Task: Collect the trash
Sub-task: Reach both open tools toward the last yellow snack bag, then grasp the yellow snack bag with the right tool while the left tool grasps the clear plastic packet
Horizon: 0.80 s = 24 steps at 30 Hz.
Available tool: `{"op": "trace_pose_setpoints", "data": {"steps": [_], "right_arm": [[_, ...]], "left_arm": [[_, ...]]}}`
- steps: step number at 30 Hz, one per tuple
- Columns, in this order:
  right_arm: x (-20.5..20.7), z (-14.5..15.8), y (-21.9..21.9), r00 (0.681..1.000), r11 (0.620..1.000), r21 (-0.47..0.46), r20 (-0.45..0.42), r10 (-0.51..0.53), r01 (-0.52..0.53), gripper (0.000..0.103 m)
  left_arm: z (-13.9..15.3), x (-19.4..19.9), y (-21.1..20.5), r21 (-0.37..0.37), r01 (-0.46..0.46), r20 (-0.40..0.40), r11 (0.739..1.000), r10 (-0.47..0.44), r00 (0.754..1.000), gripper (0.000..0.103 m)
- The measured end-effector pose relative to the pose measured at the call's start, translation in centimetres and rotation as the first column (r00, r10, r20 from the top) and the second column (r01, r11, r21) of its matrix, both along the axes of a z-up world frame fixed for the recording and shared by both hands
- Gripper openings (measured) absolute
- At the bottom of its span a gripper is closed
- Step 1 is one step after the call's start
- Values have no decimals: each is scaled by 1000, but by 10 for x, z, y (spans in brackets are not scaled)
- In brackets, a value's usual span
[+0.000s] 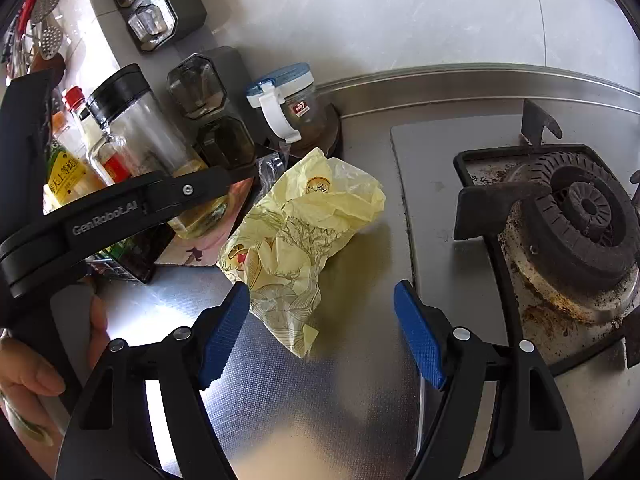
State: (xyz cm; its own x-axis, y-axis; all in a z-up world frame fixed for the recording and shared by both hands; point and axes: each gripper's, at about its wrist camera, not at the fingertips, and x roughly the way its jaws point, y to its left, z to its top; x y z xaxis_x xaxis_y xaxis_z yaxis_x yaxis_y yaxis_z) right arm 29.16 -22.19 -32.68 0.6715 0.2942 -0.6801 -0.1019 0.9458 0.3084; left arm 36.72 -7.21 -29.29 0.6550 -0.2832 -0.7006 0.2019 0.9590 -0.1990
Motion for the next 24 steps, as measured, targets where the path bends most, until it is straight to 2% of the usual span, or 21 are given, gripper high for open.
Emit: {"op": "trace_pose_setpoints", "data": {"steps": [4, 10, 13, 14, 15, 17, 18, 20, 24], "right_arm": [[8, -4, 6, 1000, 1000, -13, -2, 19, -20, 76], [14, -9, 13, 999, 999, -23, 1, 37, -37, 74], [15, -12, 18, 998, 998, -37, -5, 57, -57, 60], [16, -12, 20, 998, 997, -38, -8, 63, -63, 51], [16, -13, 21, 998, 997, -39, -11, 69, -69, 39], [18, -13, 23, 996, 996, -35, -24, 83, -84, 30], [19, -13, 24, 996, 996, -33, -26, 87, -88, 21], [17, -12, 25, 995, 995, -38, -25, 95, -96, 15], [7, -11, 21, 996, 995, -50, -14, 89, -90, 12]], "left_arm": [[-12, 15, -7, 23, 3, -20, 1000, -2, 1000, 68], [-24, 29, -3, -9, -14, -44, 1000, 14, 999, 70], [-27, 33, -5, -14, -5, -53, 1000, 4, 999, 70], [-27, 34, -7, -18, 0, -51, 1000, 0, 999, 70], [-27, 35, -7, -22, 4, -50, 1000, -5, 999, 69], [-27, 37, -7, -26, 9, -55, 1000, -11, 998, 69], [-27, 38, -7, -24, 10, -59, 1000, -11, 998, 69], [-26, 38, -7, -23, 5, -47, 1000, -6, 999, 70], [-21, 37, -4, -41, -24, -20, 999, 24, 1000, 72]]}}
